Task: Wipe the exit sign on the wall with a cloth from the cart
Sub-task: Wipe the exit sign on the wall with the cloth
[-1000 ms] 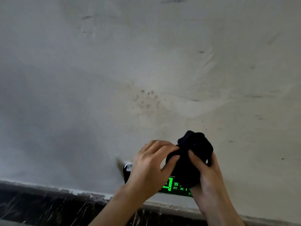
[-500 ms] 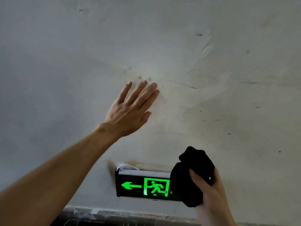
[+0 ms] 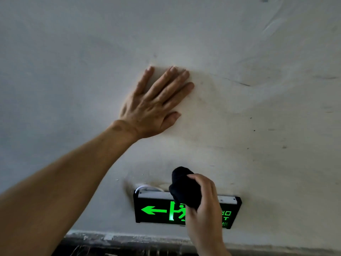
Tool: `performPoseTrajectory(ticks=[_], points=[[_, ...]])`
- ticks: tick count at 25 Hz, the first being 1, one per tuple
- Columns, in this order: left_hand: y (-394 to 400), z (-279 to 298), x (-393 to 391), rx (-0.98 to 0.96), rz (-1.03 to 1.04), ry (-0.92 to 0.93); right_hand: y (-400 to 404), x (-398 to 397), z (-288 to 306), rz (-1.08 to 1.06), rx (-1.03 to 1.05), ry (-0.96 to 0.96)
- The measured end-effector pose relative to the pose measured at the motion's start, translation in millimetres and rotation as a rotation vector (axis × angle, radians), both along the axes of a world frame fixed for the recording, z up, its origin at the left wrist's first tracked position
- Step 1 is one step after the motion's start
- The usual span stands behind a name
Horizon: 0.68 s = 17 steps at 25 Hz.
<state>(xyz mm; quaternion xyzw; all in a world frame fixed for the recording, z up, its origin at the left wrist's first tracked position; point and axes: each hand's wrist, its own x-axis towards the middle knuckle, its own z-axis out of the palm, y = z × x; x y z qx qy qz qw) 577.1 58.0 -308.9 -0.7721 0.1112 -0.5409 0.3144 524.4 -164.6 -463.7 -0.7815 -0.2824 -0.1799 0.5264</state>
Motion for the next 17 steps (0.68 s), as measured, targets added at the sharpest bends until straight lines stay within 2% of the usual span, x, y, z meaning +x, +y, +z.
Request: performPoseTrajectory(ticks=[3, 5, 7, 10, 13, 17], points=[[0.6, -0.9, 1.2, 0.003, -0.023, 0.001, 36.8, 3.2, -22.9, -0.03, -0.163, -0.288], [0.3, -1.1, 1.2, -0.001, -0.027, 0.0, 58.3, 5.1, -40.3, 0.0, -0.308, -0.387], [0.2, -1.6, 0.8, -0.005, -0.024, 0.002, 72.5, 1.1, -57.4, 0.068, -0.485, -0.377], [-0.6, -1.3, 0.5, -0.001, -0.019, -0.007, 81.0, -4.1, -77.8, 0.143, -0.693, -0.262], [-1.3, -0.9, 1.3, -0.003, -0.015, -0.003, 80.7, 2.7, -90.3, 0.121, -0.763, -0.301], [-1.3, -0.7, 1.4, -0.004, 0.005, -0.004, 75.3, 15.1, -94.7, 0.079, -0.722, -0.389]])
